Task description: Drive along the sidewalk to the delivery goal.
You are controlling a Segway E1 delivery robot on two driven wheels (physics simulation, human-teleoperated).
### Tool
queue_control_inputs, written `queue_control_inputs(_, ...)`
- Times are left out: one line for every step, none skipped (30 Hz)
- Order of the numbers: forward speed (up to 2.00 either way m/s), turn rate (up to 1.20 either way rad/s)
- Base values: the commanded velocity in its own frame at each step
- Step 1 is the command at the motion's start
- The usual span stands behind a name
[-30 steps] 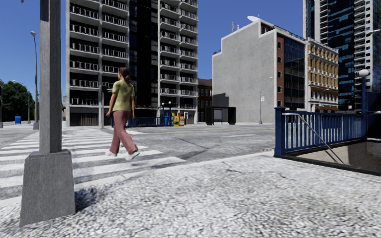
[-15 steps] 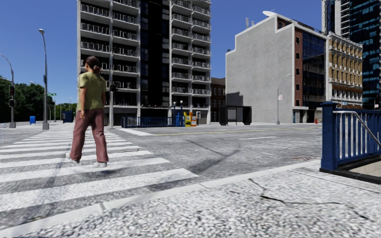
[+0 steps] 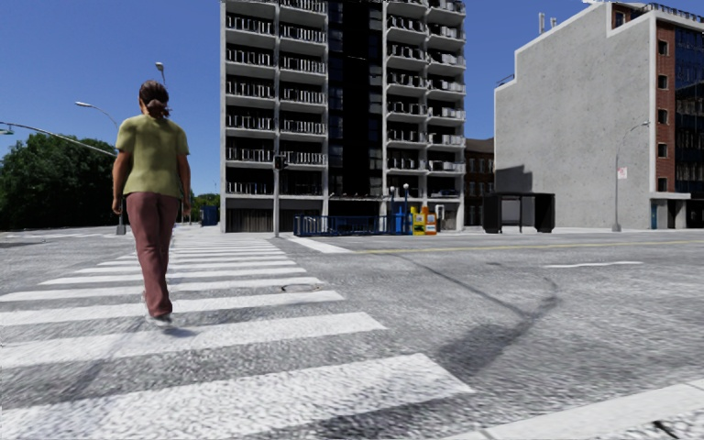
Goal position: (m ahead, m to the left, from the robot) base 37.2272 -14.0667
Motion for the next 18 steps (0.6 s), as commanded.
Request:
queue_control_inputs(1.89, 0.53)
queue_control_inputs(1.89, 0.53)
queue_control_inputs(1.87, 0.53)
queue_control_inputs(1.84, 0.53)
queue_control_inputs(1.80, 0.53)
queue_control_inputs(1.80, 0.53)
queue_control_inputs(1.78, 0.53)
queue_control_inputs(1.78, 0.53)
queue_control_inputs(1.78, 0.53)
queue_control_inputs(1.78, 0.53)
queue_control_inputs(1.78, 0.53)
queue_control_inputs(1.78, 0.53)
queue_control_inputs(1.78, 0.53)
queue_control_inputs(1.78, 0.53)
queue_control_inputs(1.78, 0.53)
queue_control_inputs(1.78, 0.53)
queue_control_inputs(1.78, 0.53)
queue_control_inputs(1.78, 0.53)
